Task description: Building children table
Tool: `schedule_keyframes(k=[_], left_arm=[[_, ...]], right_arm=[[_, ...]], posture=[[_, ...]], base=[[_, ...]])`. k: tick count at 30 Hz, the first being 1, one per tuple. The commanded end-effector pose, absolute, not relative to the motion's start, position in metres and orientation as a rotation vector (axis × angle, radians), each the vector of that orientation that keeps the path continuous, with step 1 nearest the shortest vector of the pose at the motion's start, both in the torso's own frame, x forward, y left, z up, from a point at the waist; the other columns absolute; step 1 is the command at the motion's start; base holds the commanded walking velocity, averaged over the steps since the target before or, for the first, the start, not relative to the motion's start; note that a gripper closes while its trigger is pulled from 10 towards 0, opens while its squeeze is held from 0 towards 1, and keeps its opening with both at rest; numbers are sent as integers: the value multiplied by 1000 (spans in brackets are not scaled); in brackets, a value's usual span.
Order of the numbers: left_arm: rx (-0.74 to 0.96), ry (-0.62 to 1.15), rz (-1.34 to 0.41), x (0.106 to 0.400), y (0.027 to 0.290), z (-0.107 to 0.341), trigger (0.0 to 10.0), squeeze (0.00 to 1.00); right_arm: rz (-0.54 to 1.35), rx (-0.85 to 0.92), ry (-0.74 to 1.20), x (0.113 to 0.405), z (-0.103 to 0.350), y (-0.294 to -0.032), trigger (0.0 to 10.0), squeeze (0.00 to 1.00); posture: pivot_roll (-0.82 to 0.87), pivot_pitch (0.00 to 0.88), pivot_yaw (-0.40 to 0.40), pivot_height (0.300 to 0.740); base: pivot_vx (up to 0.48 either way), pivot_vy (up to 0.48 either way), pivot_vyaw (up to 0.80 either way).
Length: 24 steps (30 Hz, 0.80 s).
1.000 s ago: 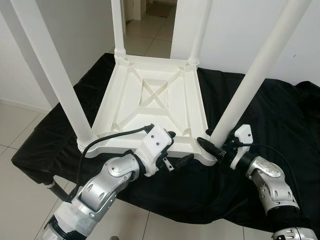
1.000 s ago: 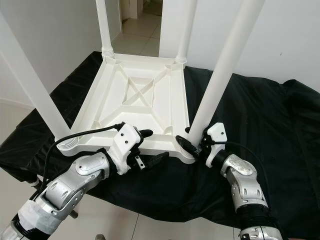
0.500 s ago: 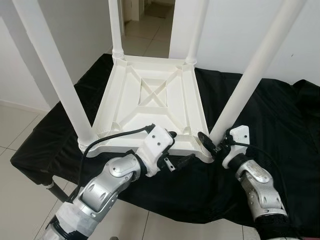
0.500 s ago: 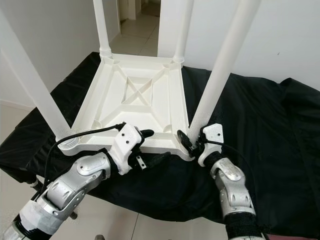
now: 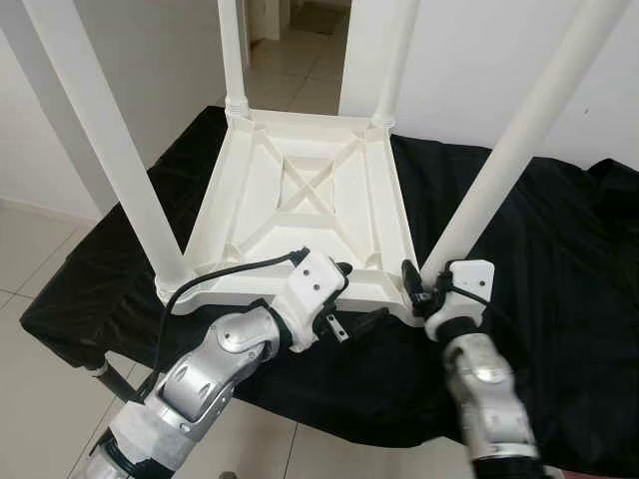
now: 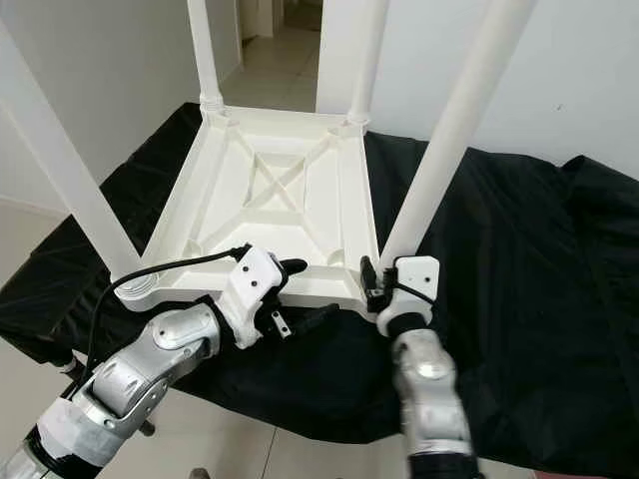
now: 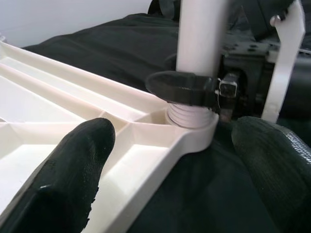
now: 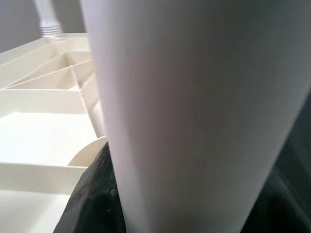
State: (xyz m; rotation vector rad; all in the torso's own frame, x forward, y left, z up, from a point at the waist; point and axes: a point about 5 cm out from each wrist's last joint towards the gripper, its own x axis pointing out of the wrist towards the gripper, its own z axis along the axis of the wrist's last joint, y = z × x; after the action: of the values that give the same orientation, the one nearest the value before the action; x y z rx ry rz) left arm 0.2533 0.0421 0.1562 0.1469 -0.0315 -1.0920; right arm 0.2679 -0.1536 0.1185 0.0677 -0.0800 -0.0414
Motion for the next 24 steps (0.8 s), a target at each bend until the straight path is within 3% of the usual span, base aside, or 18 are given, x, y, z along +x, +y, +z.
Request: schedule_keyframes(k=[1, 13, 14, 15, 16, 24], left_arm=[[166, -23, -1193, 251, 41, 154, 10000, 0], [166, -25, -1197, 250, 40, 154, 10000, 0], [166, -25, -1196, 250, 40, 154, 10000, 0], [166, -25, -1196, 250, 40, 154, 10000, 0], [169, -26, -1192, 251, 40, 154, 10000, 0], [186, -60, -1162, 254, 39, 155, 10000, 0]], right_arm=[[-127, 98, -43, 263, 110, -154, 10000, 0], [-132, 98, -67, 257, 114, -146, 10000, 0], [-128, 59, -67, 256, 113, -146, 10000, 722], [-128, 59, -67, 256, 113, -146, 10000, 722], [-133, 42, -68, 256, 111, -148, 10000, 1000], [-76, 92, -134, 257, 112, -161, 10000, 1000]], posture=[[-66, 0, -37, 740], [-70, 0, -37, 740], [-70, 0, -42, 740], [-70, 0, -42, 740], [-71, 0, -43, 740], [-67, 0, -59, 740]], base=[[0, 0, 0], [0, 0, 0], [0, 0, 0], [0, 0, 0], [0, 0, 0], [0, 0, 0]])
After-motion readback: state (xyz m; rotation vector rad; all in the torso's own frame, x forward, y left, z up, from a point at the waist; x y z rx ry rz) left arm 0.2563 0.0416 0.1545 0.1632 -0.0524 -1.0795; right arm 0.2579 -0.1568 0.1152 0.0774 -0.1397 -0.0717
